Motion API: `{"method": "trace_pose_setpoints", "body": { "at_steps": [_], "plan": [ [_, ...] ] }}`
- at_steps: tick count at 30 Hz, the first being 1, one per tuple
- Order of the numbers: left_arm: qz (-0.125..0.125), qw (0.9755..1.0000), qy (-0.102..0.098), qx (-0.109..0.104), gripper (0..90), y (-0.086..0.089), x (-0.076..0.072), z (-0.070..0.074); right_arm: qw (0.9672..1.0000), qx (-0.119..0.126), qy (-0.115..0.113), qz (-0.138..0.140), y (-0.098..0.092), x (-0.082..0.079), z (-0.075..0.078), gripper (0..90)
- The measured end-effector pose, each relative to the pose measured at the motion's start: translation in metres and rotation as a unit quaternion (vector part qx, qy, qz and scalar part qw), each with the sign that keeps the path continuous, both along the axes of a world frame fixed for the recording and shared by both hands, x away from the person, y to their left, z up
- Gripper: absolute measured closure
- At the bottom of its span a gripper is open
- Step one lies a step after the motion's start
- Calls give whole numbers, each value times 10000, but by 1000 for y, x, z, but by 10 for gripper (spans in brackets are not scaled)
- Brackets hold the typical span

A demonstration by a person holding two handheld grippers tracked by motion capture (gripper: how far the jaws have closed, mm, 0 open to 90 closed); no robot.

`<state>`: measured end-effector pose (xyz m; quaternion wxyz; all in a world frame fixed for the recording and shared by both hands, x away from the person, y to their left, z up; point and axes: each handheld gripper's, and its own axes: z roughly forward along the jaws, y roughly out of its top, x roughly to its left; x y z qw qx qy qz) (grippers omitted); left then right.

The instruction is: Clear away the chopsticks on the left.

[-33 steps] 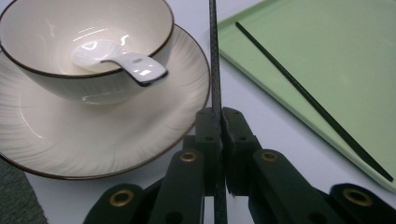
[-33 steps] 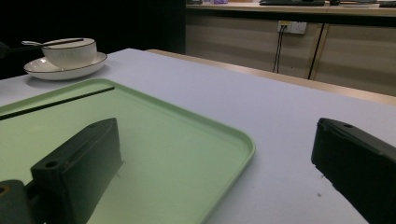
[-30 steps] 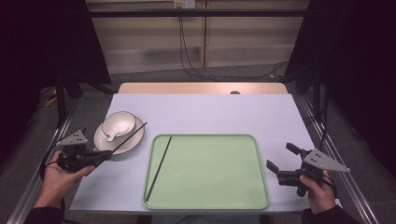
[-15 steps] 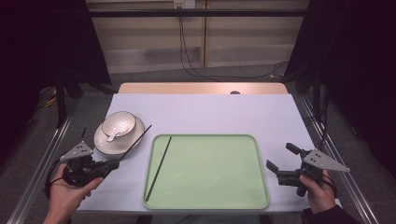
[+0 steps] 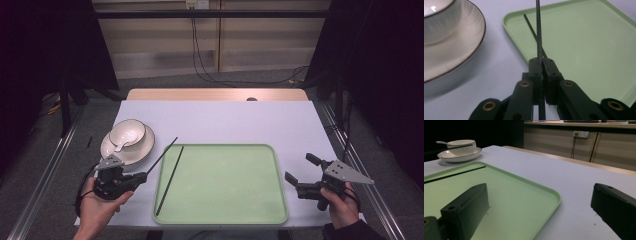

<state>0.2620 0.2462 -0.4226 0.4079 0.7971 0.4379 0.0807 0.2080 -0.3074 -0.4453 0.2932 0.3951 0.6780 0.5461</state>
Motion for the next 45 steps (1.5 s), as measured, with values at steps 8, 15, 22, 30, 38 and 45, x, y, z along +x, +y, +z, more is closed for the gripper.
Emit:
{"method": "trace_pose_setpoints", "body": {
  "at_steps": [8, 15, 22, 30, 38, 45],
  "plan": [
    [548, 9982, 223, 95, 861, -25, -4, -2, 10000, -44, -15, 47, 0, 0, 0, 13],
    [886, 9958, 222, 104, 858, -41, -10, -3, 10000, -67, -15, 58, -1, 0, 0, 13],
    [1189, 9916, 428, 287, 859, -61, -6, -12, 10000, -56, 14, 6, -1, 0, 0, 14],
    [1272, 9890, 670, 353, 857, -74, -5, -27, 10000, -42, 1, 74, 0, 0, -1, 14],
    [1396, 9864, 784, 368, 857, -79, -3, -32, 9999, -69, -5, 80, 0, 0, -1, 14],
    [1306, 9868, 852, 446, 855, -87, -5, -39, 9999, -69, -3, 110, 0, 0, -1, 14]
  ]
}}
